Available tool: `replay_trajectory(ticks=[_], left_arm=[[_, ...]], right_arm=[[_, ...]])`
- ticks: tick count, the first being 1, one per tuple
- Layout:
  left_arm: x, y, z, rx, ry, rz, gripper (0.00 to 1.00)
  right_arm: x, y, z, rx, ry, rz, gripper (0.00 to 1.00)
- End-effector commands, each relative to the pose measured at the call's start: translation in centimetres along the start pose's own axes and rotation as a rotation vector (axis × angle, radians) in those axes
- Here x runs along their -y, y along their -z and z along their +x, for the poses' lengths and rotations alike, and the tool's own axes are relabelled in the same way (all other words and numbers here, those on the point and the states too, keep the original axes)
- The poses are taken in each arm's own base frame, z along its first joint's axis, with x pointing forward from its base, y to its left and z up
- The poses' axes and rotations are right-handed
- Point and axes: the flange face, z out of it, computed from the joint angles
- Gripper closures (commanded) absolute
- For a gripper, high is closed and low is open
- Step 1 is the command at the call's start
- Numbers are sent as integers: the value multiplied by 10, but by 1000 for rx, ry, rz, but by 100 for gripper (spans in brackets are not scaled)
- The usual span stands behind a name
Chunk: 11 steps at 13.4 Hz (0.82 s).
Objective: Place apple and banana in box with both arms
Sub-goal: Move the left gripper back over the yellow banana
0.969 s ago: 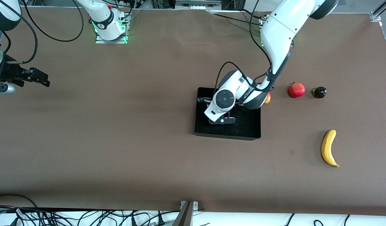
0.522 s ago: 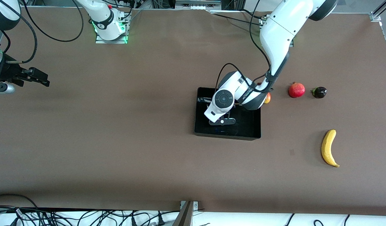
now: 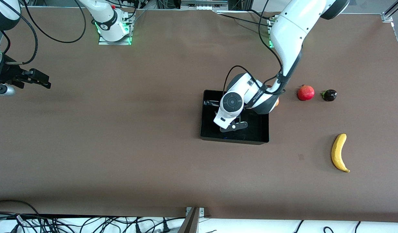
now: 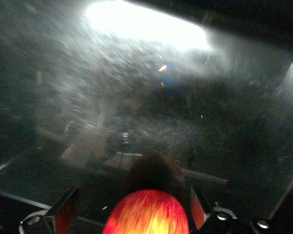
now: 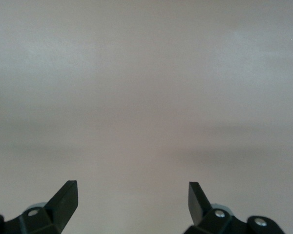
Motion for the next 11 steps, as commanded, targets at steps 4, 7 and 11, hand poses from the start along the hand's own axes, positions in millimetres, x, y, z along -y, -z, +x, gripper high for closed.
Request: replay_trajectory(ticks=[4,7,11], left_arm=[[71,133,38,-40,87,22,0],[162,160,90,-48,-28,7,0],[325,158,169,-99,-260,40,0]], right_arm=[[0,7,-4,0,-1,1,0],[1,7,-3,-2,-1,1,0],[1,7,-3,0,-1,1,0]])
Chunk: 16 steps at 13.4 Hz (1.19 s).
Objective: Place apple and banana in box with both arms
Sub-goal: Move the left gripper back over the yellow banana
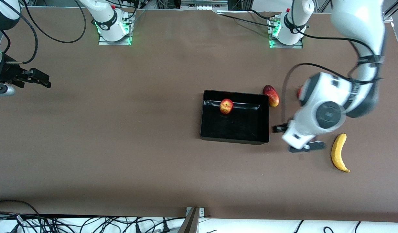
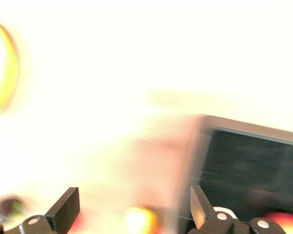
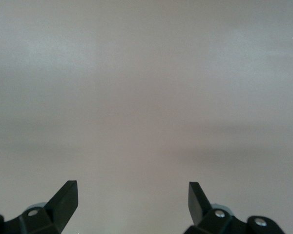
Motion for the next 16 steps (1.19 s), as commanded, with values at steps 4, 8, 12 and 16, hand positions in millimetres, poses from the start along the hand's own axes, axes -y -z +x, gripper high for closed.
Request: replay_trajectory(ticks=[4,8,12,16], left_arm=[[175,-40,40,-97,-275,-14,0],[204,-91,62,-198,-373,6,0],[224,-138,75,-251,-368,29,0],[232,-188,77,-224,-406,81,0]], right_arm=[[2,7,-3,-4,3,1,0],[2,6,-2,-2,1,1,0],[2,5,-2,-4,1,1,0],[3,5,-1,-5,3,0,0]])
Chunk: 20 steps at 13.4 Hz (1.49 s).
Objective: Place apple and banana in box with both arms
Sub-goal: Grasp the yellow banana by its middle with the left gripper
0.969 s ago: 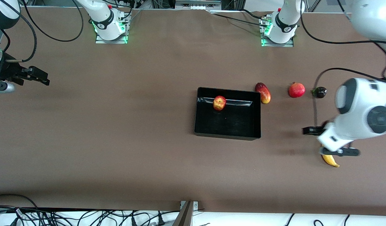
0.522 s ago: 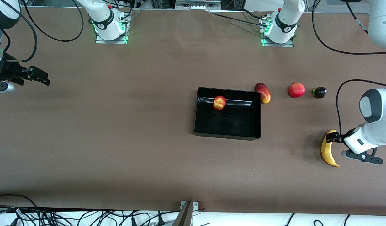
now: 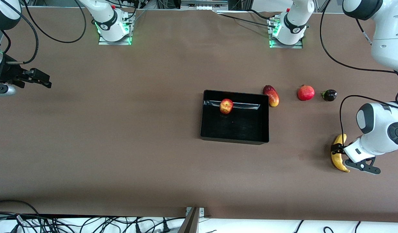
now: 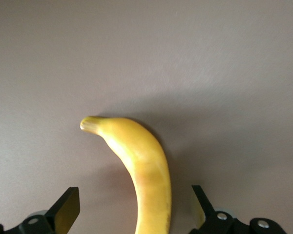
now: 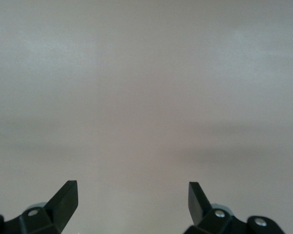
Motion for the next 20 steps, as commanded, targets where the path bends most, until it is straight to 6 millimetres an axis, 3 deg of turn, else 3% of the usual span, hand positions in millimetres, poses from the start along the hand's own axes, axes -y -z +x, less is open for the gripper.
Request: replay_trajectory(ticks=[1,4,6,7,8,9,10,12,15,18,20], left_arm=[[8,-23,-7,-6,-22,19,0],[1,-43,-11,18,23,-2,4],[-4,-48,-17,36,107,-15,46],[-6,-48,-18,44,133,-16,53],[-10,-48,-20,53,137,-18,67],[-13,-44,-19,50,145,-19,89],[-13,-38,-17,42,133,-17,98],[-19,-14,-12,89,130,-20,100],[-54,56,6,151,159,-51,100],[-120,107,24,199,273,-85,100],[-176,135,36,212,335,-116,100]], right_arm=[[2,5,-1,-6,0,0,0],[2,5,-2,-5,0,1,0],[2,5,-1,-6,0,0,0],[2,5,-1,-5,0,1,0],[2,5,-1,-5,0,1,0],[2,5,-1,-6,0,0,0],[2,5,-1,-5,0,1,0],[2,5,-1,-5,0,1,0],[2,5,-1,-7,0,2,0],[2,5,-1,-7,0,2,0],[2,5,-1,-7,0,2,0]])
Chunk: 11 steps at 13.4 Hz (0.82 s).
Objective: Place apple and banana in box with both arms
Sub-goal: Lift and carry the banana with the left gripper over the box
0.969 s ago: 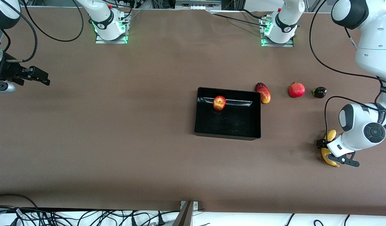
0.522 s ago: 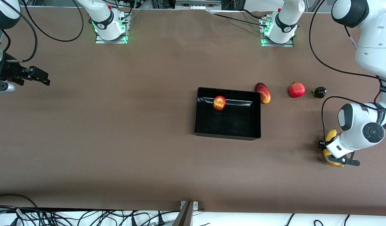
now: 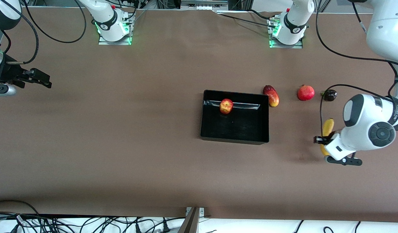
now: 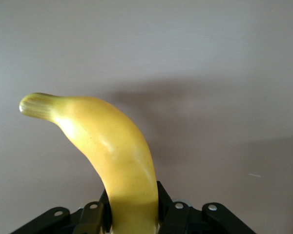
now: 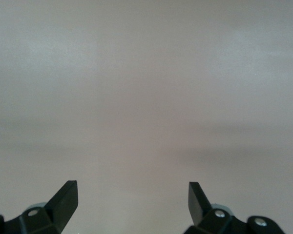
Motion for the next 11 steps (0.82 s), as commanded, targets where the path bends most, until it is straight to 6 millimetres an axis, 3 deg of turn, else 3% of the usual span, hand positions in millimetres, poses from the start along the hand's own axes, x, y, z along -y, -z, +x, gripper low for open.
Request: replay_trajectory(ticks=[1,3,5,11], left_arm=[[-66,24,-16,21,84,-30,100],[-130,34,-25,12,136,-46,100],[-178,33,-35,15,172,-35,100],[-271,24,-70,77,176,-66,100]], right_arm=[[1,5,-1,-5,-1,2,0],[1,5,-2,-6,-1,2,0],[1,5,-2,-6,-1,2,0],[2,4,-1,-5,-2,8,0]])
